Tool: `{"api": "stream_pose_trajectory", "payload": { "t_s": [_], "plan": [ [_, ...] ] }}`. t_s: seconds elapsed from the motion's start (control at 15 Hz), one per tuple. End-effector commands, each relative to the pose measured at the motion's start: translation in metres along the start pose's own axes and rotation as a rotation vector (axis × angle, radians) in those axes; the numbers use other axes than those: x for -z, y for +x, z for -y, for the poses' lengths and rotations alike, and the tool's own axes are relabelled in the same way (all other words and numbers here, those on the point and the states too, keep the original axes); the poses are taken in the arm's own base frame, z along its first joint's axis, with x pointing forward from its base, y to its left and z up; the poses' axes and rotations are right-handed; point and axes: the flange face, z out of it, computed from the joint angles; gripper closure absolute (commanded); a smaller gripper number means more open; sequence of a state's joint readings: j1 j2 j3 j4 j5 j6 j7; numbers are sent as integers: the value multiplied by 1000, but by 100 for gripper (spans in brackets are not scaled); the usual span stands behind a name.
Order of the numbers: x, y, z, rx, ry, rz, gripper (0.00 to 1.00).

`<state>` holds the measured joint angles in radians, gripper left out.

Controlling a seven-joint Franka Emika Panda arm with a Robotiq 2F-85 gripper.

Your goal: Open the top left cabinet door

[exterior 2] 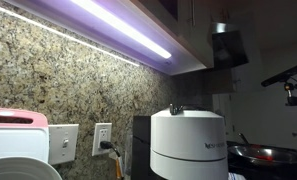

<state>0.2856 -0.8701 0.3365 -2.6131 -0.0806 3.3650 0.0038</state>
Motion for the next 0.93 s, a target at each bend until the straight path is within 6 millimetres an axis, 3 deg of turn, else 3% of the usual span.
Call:
{"api": "stream_pose_trajectory", "payload": {
  "t_s": [0.0, 0.73, 0.87],
  "plan": [
    [12, -3, 13, 38, 31, 29, 0],
    [41, -25, 66, 23, 243, 113, 0],
    [44, -27, 65, 29, 246, 119, 0]
  ]
}}
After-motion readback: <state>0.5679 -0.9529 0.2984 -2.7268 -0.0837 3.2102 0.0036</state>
